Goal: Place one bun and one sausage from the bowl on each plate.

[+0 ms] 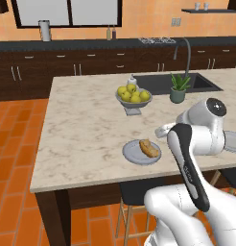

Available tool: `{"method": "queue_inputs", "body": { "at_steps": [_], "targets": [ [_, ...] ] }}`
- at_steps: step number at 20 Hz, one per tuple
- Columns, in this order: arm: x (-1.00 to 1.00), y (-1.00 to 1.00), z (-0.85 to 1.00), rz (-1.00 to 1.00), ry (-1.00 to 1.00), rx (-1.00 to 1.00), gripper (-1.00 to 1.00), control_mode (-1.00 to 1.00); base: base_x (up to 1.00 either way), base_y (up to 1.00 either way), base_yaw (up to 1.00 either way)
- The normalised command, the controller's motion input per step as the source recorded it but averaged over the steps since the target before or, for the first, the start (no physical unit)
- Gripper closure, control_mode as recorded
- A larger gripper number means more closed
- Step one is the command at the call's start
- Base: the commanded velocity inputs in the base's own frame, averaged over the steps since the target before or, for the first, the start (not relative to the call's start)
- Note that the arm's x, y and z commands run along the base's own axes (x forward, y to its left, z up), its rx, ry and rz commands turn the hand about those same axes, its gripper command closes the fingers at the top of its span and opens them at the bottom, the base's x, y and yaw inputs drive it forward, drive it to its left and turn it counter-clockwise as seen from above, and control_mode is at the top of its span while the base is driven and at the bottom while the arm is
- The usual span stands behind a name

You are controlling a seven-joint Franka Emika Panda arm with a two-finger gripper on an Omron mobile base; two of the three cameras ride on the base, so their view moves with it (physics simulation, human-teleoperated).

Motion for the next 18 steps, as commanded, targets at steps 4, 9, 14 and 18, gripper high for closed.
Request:
{"method": "queue_inputs", "body": {
  "at_steps": [4, 9, 14, 18],
  "targets": [
    [-0.61, 0.00, 0.91, 0.19, 0.06, -0.01, -1.00, -1.00, 0.00, 0.00, 0.00],
    [0.00, 0.00, 0.00, 0.00, 0.03, 0.00, -1.00, -1.00, 0.00, 0.00, 0.00],
    [0.00, 0.00, 0.00, 0.00, 0.00, 0.00, -1.00, 1.00, -0.31, -0.19, -0.01],
    [0.00, 0.00, 0.00, 0.00, 0.00, 0.00, -1.00, 1.00, -0.49, -1.00, -0.08]
  ]
}}
